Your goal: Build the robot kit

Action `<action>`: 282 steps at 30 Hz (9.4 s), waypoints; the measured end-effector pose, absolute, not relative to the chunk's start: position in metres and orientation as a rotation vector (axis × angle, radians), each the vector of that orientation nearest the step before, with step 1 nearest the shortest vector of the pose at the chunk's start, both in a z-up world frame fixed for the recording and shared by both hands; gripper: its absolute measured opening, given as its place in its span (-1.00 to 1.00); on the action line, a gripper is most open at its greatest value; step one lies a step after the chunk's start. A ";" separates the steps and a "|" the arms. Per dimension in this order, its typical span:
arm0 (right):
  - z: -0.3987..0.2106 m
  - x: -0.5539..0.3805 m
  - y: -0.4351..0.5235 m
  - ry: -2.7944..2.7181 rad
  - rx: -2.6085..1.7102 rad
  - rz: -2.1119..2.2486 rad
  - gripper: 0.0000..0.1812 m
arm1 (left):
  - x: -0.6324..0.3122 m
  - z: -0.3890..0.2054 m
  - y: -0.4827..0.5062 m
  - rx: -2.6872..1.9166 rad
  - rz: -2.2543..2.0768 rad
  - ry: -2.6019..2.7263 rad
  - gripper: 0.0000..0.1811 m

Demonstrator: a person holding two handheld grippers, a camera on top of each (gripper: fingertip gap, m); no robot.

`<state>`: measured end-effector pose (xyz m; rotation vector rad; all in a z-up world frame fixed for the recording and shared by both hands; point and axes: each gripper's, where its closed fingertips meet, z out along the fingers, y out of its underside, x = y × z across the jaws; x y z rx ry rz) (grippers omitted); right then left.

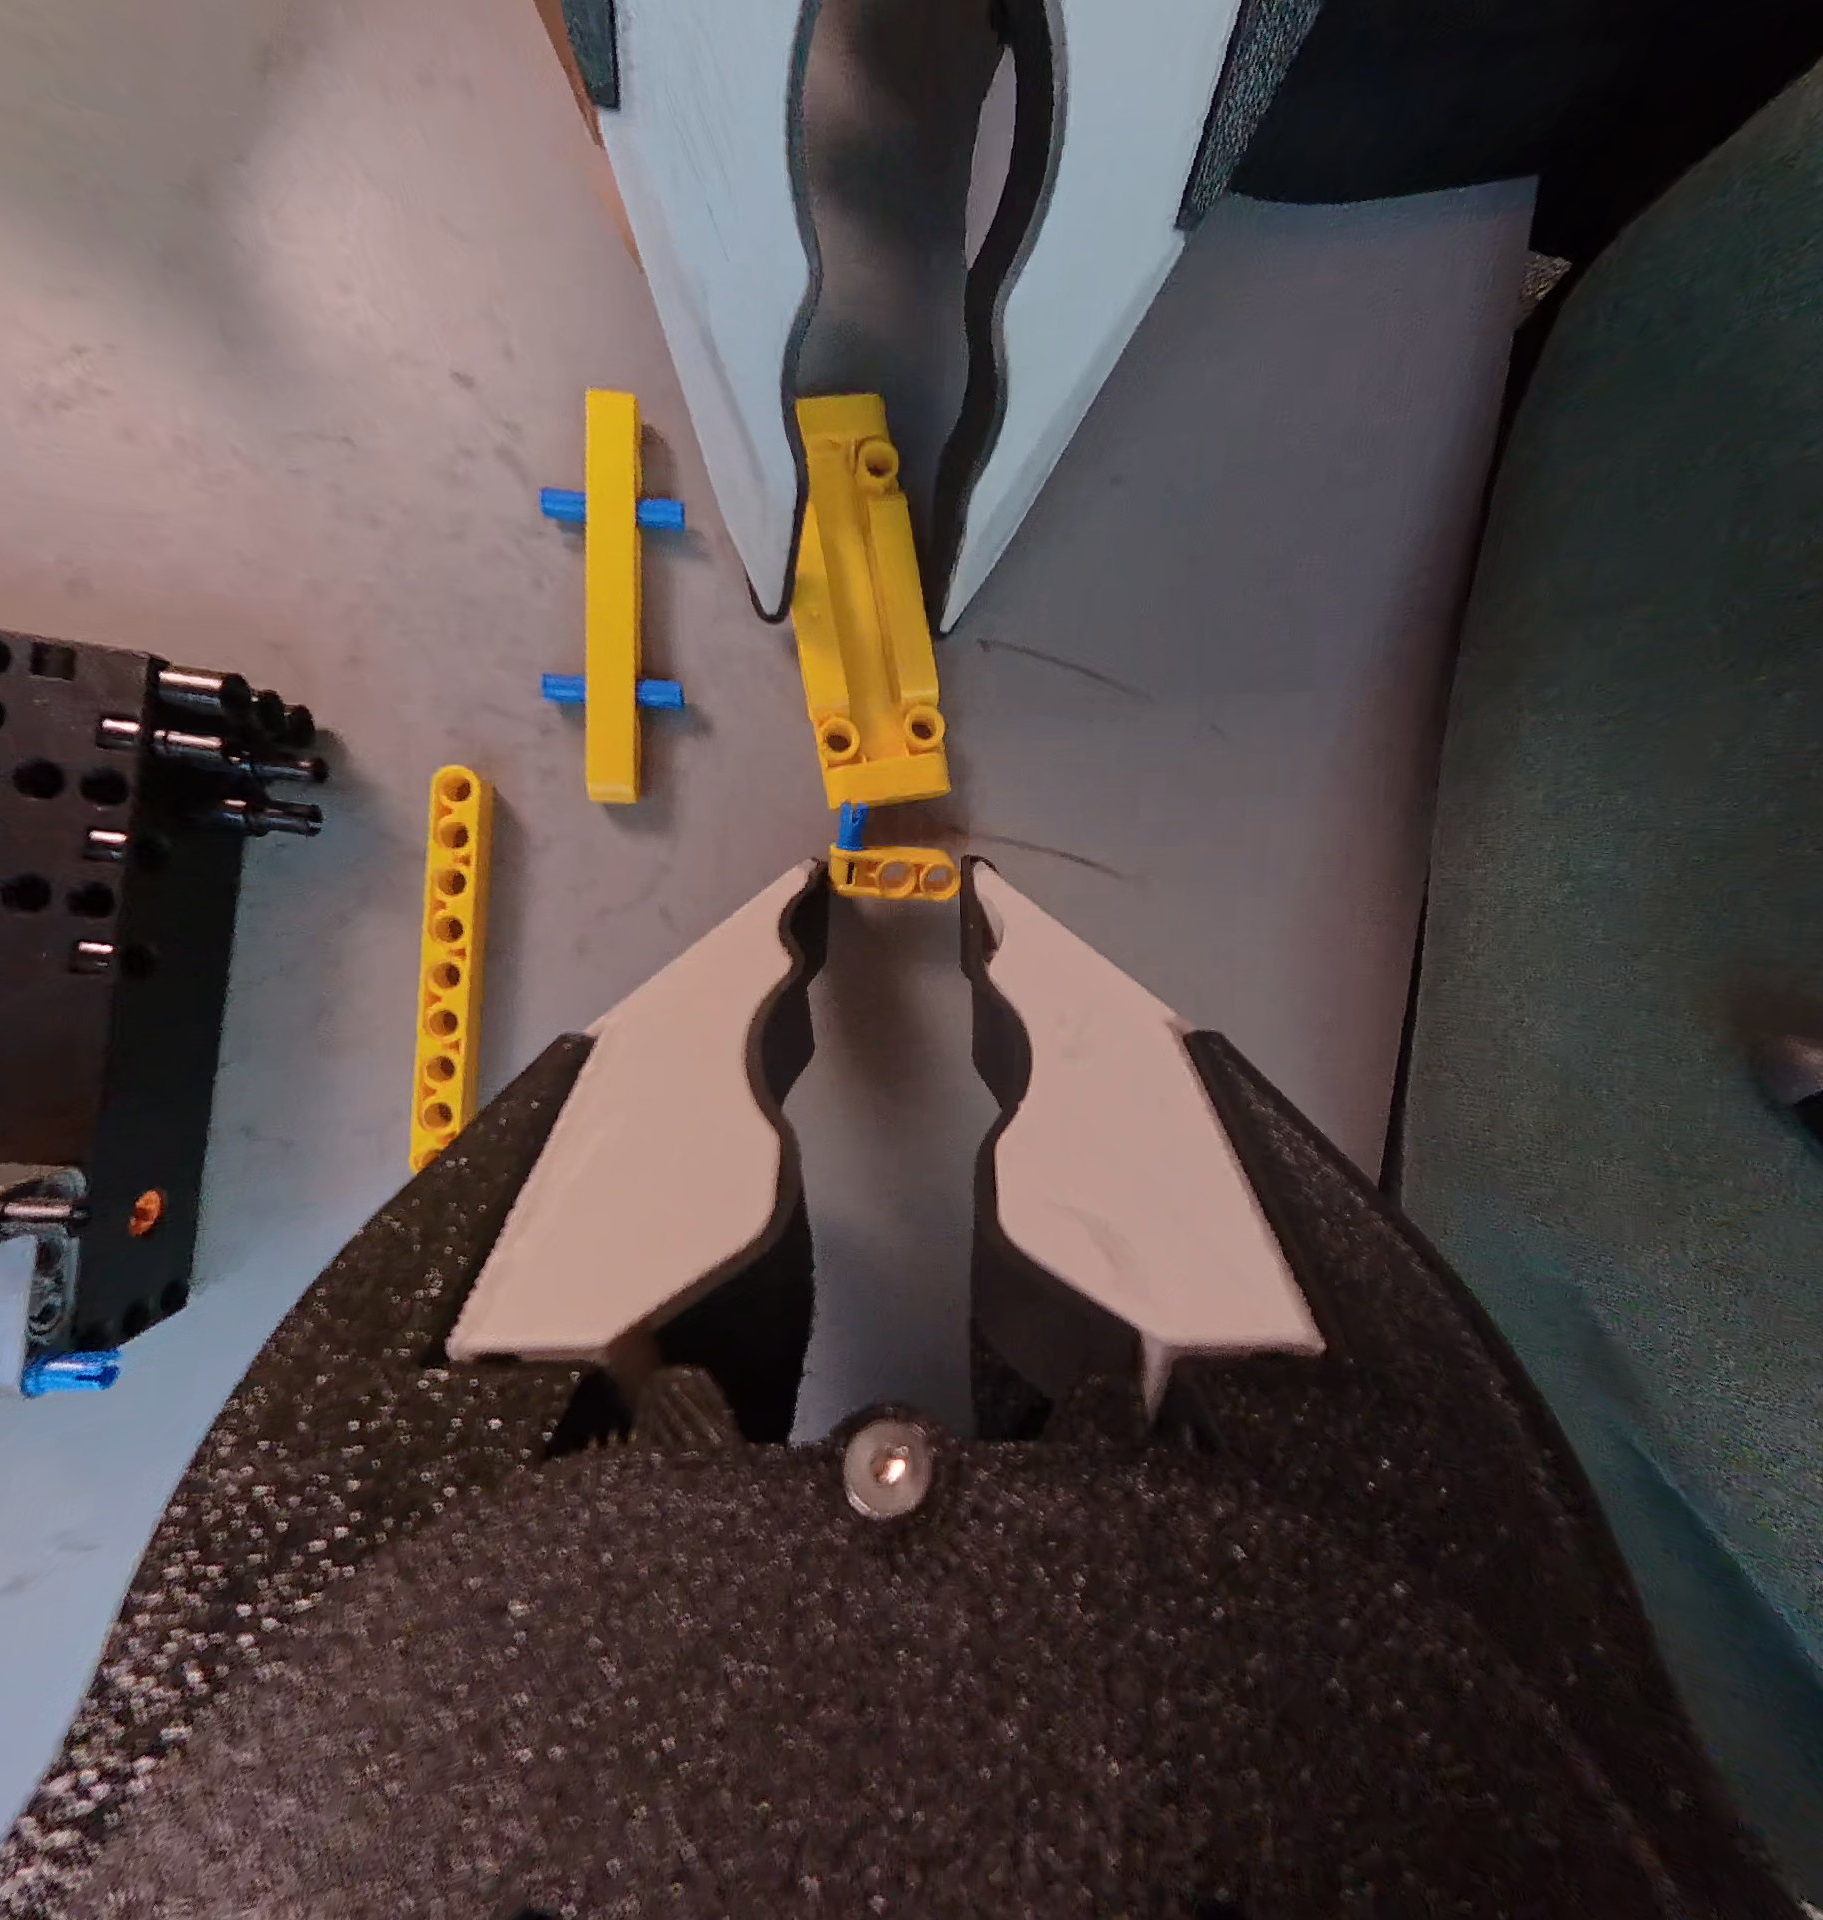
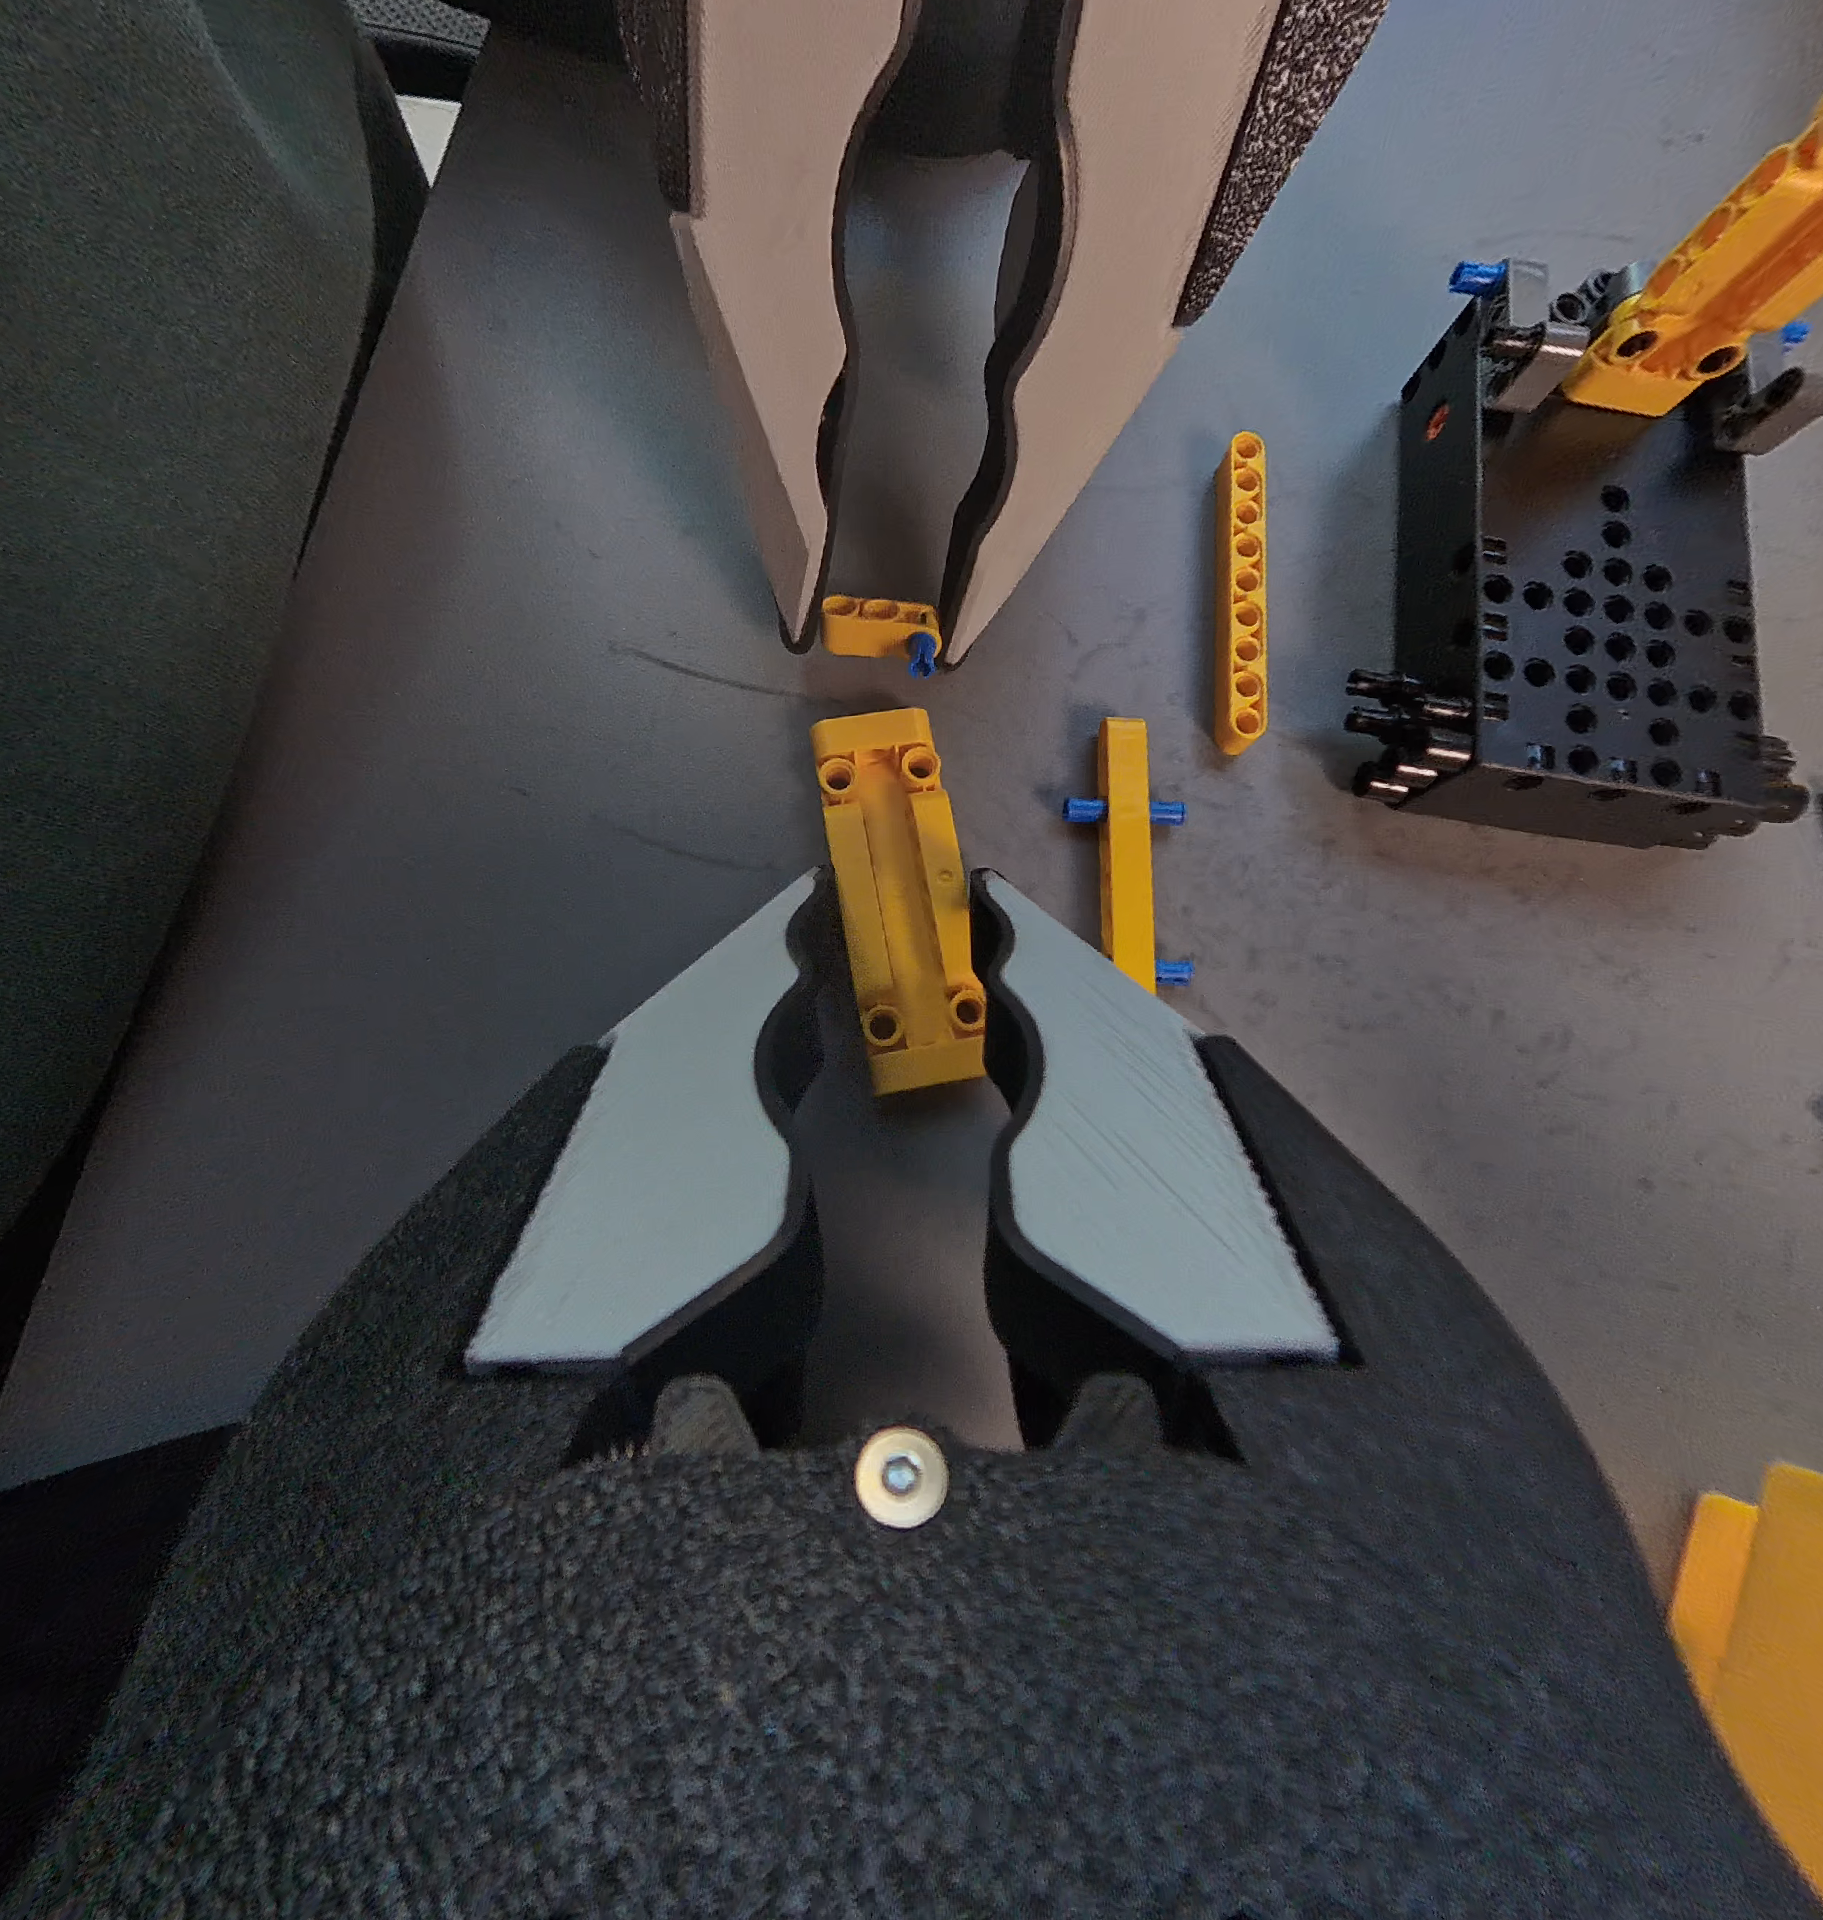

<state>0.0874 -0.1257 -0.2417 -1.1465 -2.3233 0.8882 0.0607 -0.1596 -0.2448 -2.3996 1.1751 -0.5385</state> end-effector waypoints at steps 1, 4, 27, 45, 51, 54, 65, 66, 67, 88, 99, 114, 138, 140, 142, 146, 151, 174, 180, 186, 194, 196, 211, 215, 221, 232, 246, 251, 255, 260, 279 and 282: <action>-0.242 0.085 -0.126 -2.312 -1.159 0.893 -0.73 | 0.061 -0.244 -0.159 -2.397 -0.549 1.172 -0.73; -0.242 0.081 -0.126 -2.281 -1.207 0.892 -0.73 | 0.061 -0.244 -0.159 -2.390 -0.578 1.147 -0.70; -0.243 0.086 -0.119 -2.192 -1.301 0.808 -0.72 | 0.054 -0.233 -0.148 -2.251 -0.604 1.168 -1.00; -0.244 0.104 -0.101 -2.194 -1.364 0.730 -0.73 | 0.082 -0.228 -0.136 -2.221 -0.607 1.289 -0.93; -0.244 0.106 -0.101 -2.212 -1.358 0.719 -0.73 | 0.066 -0.230 -0.148 -2.155 -0.546 1.367 -0.66; -0.244 0.107 -0.102 -2.213 -1.351 0.705 -0.73 | 0.072 -0.236 -0.148 -2.120 -0.565 1.401 -0.62; -0.244 0.107 -0.111 -2.168 -1.424 0.716 -0.73 | 0.076 -0.246 -0.142 -2.109 -0.541 1.380 -0.74; -0.244 0.107 -0.110 -2.160 -1.430 0.712 -0.73 | 0.076 -0.246 -0.143 -2.113 -0.545 1.372 -0.74; -0.244 0.106 -0.109 -2.147 -1.441 0.703 -0.73 | 0.076 -0.246 -0.144 -2.118 -0.551 1.367 -0.74; -0.245 0.101 -0.117 -2.182 -1.489 0.656 -0.63 | 0.076 -0.246 -0.144 -2.162 -0.544 1.303 -0.75; -0.246 0.089 -0.121 -2.188 -1.492 0.726 -0.74 | 0.082 -0.246 -0.145 -2.163 -0.542 1.313 -0.75; -0.245 0.090 -0.121 -2.138 -1.526 0.724 -0.75 | 0.084 -0.246 -0.144 -2.202 -0.539 1.254 -0.76; -0.246 0.085 -0.122 -2.134 -1.540 0.763 -0.75 | 0.087 -0.245 -0.144 -2.225 -0.585 1.187 -0.76; -0.246 0.085 -0.122 -2.146 -1.542 0.747 -0.75 | 0.087 -0.245 -0.144 -2.220 -0.585 1.193 -0.76; -0.246 0.084 -0.122 -2.150 -1.539 0.749 -0.75 | 0.087 -0.245 -0.144 -2.213 -0.583 1.203 -0.76; -0.246 0.085 -0.122 -2.150 -1.544 0.773 -0.75 | 0.087 -0.246 -0.144 -2.176 -0.554 1.240 -0.75; -0.245 0.085 -0.123 -2.185 -1.556 0.816 -0.75 | 0.086 -0.247 -0.145 -2.089 -0.453 1.341 -0.75; -0.151 0.058 -0.134 -1.834 -0.701 0.541 -0.74 | 0.073 -0.157 -0.144 -1.981 -1.132 0.811 -0.87; -0.146 0.053 -0.138 -1.808 -0.586 0.400 -0.74 | 0.068 -0.155 -0.146 -1.974 -1.136 0.733 -0.92; -0.143 0.060 -0.136 -1.772 -0.651 0.545 -0.64 | 0.060 -0.152 -0.156 -1.940 -1.057 0.765 -0.93; -0.151 0.061 -0.142 -1.816 -0.627 0.552 -0.72 | 0.053 -0.158 -0.163 -1.982 -1.120 0.702 -0.92; -0.166 0.061 -0.141 -1.889 -0.762 0.642 -0.72 | 0.046 -0.169 -0.162 -2.037 -1.057 0.701 -0.81; -0.217 0.077 -0.106 -2.090 -1.390 0.904 -0.71 | 0.015 -0.228 -0.127 -2.211 -0.450 0.993 -0.80; -0.241 0.090 -0.068 -2.133 -1.456 0.687 -0.73 | 0.038 -0.235 -0.117 -2.200 -0.485 1.093 -0.81; -0.246 0.081 -0.079 -2.178 -1.383 0.762 -0.91 | 0.043 -0.247 -0.109 -2.217 -0.416 1.194 -0.92; -0.242 0.058 -0.112 -2.257 -1.255 0.907 -0.89 | 0.024 -0.247 -0.147 -2.254 -0.458 1.193 -0.92; -0.242 0.093 -0.132 -2.352 -1.195 0.909 -0.74 | 0.029 -0.246 -0.150 -2.227 -0.536 1.243 -0.92; -0.245 0.091 -0.136 -2.312 -1.238 0.875 -0.85 | 0.031 -0.246 -0.151 -2.226 -0.562 1.253 -0.92; -0.244 0.095 -0.139 -2.281 -1.286 0.872 -0.80 | 0.032 -0.246 -0.154 -2.223 -0.595 1.262 -0.92; -0.231 0.091 -0.134 -2.201 -1.302 0.971 -0.61 | 0.032 -0.237 -0.153 -2.206 -0.689 1.225 -0.89; -0.245 0.078 -0.139 -2.343 -1.217 0.926 -0.56 | 0.039 -0.244 -0.171 -2.264 -0.617 1.193 -0.59; -0.245 0.080 -0.140 -2.335 -1.193 0.937 -0.57 | 0.041 -0.243 -0.172 -2.249 -0.601 1.203 -0.59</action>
